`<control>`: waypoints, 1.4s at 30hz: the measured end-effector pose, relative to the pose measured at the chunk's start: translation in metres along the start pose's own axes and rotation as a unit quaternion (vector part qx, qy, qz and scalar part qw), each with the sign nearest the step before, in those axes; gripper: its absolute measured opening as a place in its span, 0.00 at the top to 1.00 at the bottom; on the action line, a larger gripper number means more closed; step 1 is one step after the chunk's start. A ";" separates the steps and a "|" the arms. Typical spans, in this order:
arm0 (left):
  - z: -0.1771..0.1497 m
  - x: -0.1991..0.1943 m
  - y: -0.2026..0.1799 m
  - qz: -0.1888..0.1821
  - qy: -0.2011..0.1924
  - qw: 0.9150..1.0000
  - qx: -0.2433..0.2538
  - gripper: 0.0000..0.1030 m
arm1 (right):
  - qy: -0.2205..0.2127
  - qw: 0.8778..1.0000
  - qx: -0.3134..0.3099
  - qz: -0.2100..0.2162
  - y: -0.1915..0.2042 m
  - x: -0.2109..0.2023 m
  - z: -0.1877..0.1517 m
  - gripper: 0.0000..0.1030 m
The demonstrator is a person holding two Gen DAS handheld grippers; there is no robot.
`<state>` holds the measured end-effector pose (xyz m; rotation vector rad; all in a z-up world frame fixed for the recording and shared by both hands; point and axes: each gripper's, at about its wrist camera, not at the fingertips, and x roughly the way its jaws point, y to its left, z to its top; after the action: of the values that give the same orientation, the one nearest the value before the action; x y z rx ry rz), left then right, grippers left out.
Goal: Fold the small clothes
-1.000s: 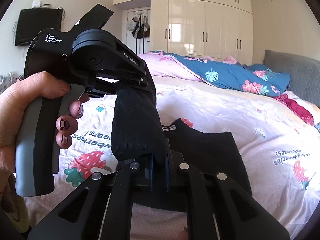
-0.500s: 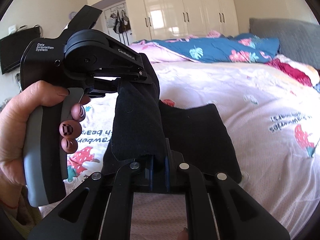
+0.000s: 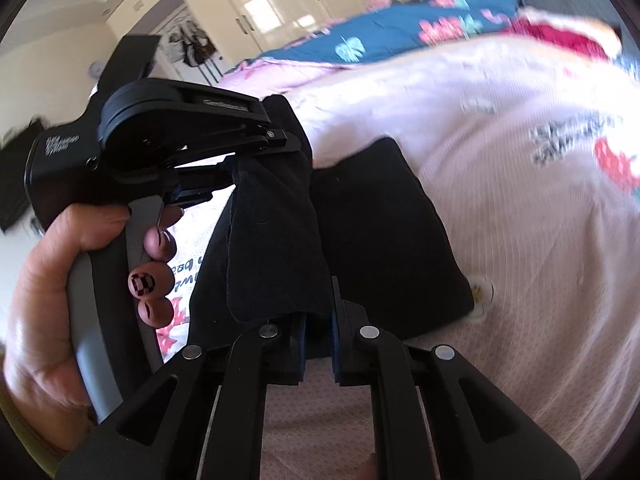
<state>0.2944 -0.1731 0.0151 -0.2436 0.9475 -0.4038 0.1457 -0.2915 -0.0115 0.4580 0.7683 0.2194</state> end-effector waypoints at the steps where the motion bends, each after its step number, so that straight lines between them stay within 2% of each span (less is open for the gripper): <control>1: 0.000 0.004 -0.002 -0.001 0.004 1.000 -0.001 0.85 | 0.004 1.000 0.010 0.004 -0.003 0.001 0.000 0.92; 5: 0.000 0.016 -0.008 -0.006 0.014 1.000 0.001 0.81 | 0.024 0.997 0.063 0.025 -0.021 0.006 0.001 0.91; 8: 0.000 0.026 -0.013 -0.012 0.025 1.000 -0.001 0.71 | 0.037 0.994 0.097 0.037 -0.032 0.010 -0.002 0.89; 10: -0.001 0.030 -0.013 -0.017 0.029 0.999 -0.011 0.53 | 0.044 0.991 0.118 0.041 -0.039 0.014 -0.003 0.83; 13: -0.001 0.026 -0.011 -0.035 0.022 0.999 -0.023 0.49 | 0.059 0.987 0.141 0.041 -0.052 0.018 -0.005 0.78; 15: 0.000 0.015 -0.006 -0.049 0.009 0.998 -0.027 0.47 | 0.067 0.985 0.150 0.059 -0.056 0.018 -0.004 0.70; 16: 0.000 0.005 -0.001 -0.053 -0.001 0.998 -0.024 0.46 | 0.069 0.987 0.133 0.062 -0.051 0.016 -0.002 0.66; 17: -0.001 -0.001 0.003 -0.048 -0.007 0.999 -0.021 0.45 | 0.065 0.988 0.120 0.066 -0.048 0.013 0.000 0.54; 18: -0.003 -0.008 0.008 -0.041 -0.012 0.999 -0.017 0.45 | 0.059 0.990 0.106 0.075 -0.043 0.010 0.003 0.37; 19: -0.006 -0.016 0.015 -0.027 -0.016 0.999 -0.010 0.45 | 0.056 0.991 0.093 0.083 -0.039 0.008 0.007 0.31; 22: -0.022 -0.031 0.035 0.010 -0.023 1.000 0.009 0.45 | 0.036 0.994 0.075 0.076 -0.038 0.004 0.023 0.26; 24: -0.033 -0.034 0.047 0.027 -0.019 0.999 0.020 0.45 | 0.049 0.993 0.071 0.077 -0.041 0.012 0.038 0.25; 27: -0.051 -0.034 0.062 0.042 -0.018 0.999 0.027 0.45 | 0.060 0.994 0.070 0.066 -0.052 0.024 0.055 0.25; 31: -0.061 -0.030 0.068 0.039 -0.019 0.998 0.034 0.44 | 0.078 0.989 0.091 0.082 -0.064 0.044 0.076 0.29; 35: -0.060 -0.032 0.069 0.030 -0.020 0.999 0.040 0.44 | 0.100 0.991 0.055 0.065 -0.057 0.064 0.089 0.36; 37: -0.060 -0.032 0.073 0.025 -0.018 0.999 0.038 0.44 | 0.105 0.993 0.037 0.049 -0.052 0.075 0.092 0.45; 38: -0.060 -0.032 0.073 0.022 -0.018 0.999 0.035 0.44 | 0.105 0.993 0.029 0.038 -0.049 0.078 0.093 0.58; 39: -0.060 -0.032 0.074 0.021 -0.017 0.999 0.035 0.44 | 0.104 0.994 0.016 0.022 -0.046 0.079 0.093 0.76; 42: -0.060 -0.034 0.074 0.019 -0.018 0.999 0.037 0.44 | 0.075 0.997 -0.022 0.012 -0.034 0.072 0.095 0.85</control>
<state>0.2437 -0.0933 -0.0216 -0.1642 0.8994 -0.3979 0.2647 -0.3266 -0.0124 0.4118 0.9044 0.2946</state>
